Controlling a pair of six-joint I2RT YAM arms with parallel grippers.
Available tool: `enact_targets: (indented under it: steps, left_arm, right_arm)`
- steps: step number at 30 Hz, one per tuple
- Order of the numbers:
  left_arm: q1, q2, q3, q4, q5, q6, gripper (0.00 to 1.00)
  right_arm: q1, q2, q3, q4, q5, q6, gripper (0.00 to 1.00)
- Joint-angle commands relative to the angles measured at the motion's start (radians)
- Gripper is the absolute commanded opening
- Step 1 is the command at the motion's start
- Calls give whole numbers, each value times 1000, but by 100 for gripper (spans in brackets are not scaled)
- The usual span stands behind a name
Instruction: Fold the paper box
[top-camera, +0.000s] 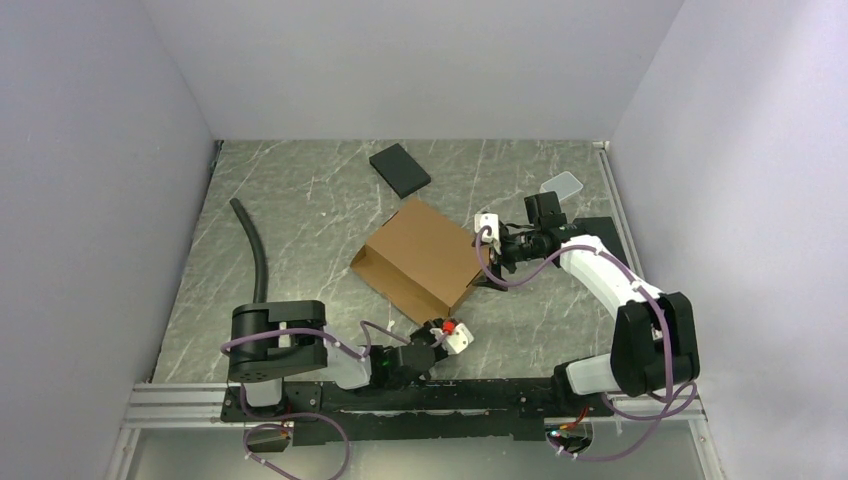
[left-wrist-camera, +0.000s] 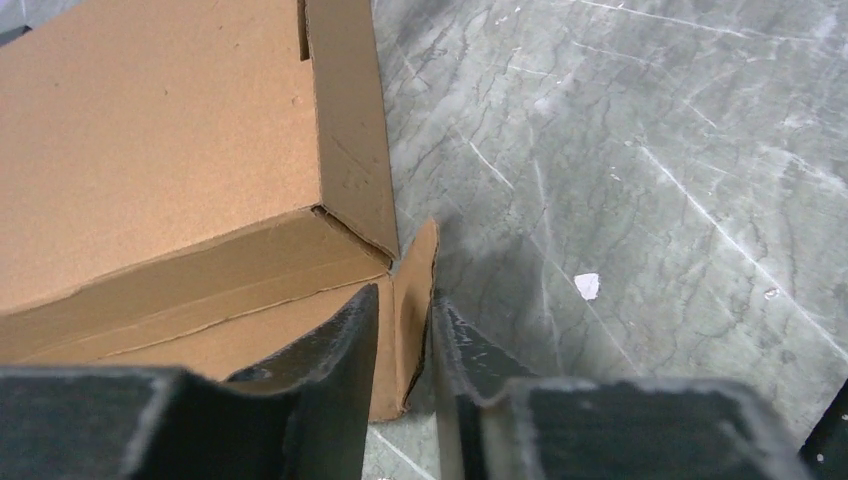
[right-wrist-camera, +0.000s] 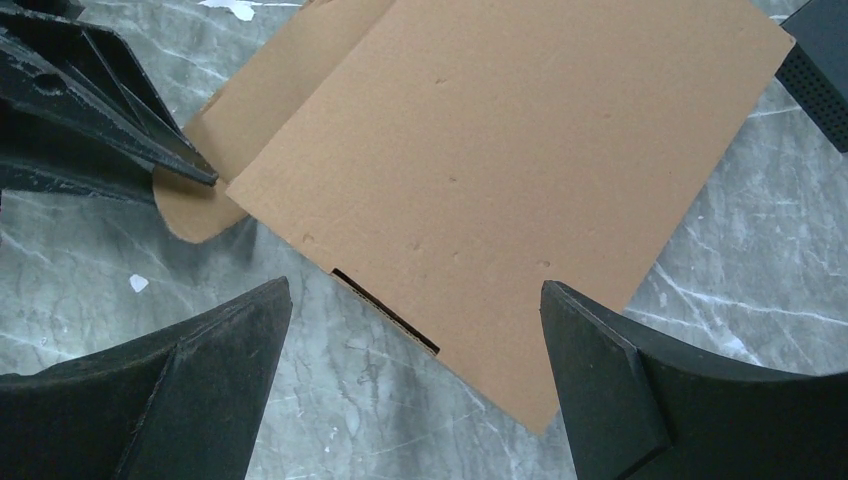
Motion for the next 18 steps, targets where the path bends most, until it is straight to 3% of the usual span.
enact_targets:
  steps: [1, 5, 12, 18]
  left_arm:
    - [-6, 2, 30, 34, -60, -10, 24]
    - [-6, -11, 28, 0, -74, -44, 1]
    - [0, -35, -26, 52, -99, -134, 0]
    - [28, -72, -49, 45, -78, -217, 0]
  right_arm:
    - [1, 12, 11, 13, -36, 11, 99]
    - [2, 41, 23, 38, -40, 123, 99]
    - [-8, 81, 59, 160, -104, 455, 97]
    - [-53, 72, 27, 369, 49, 771, 96]
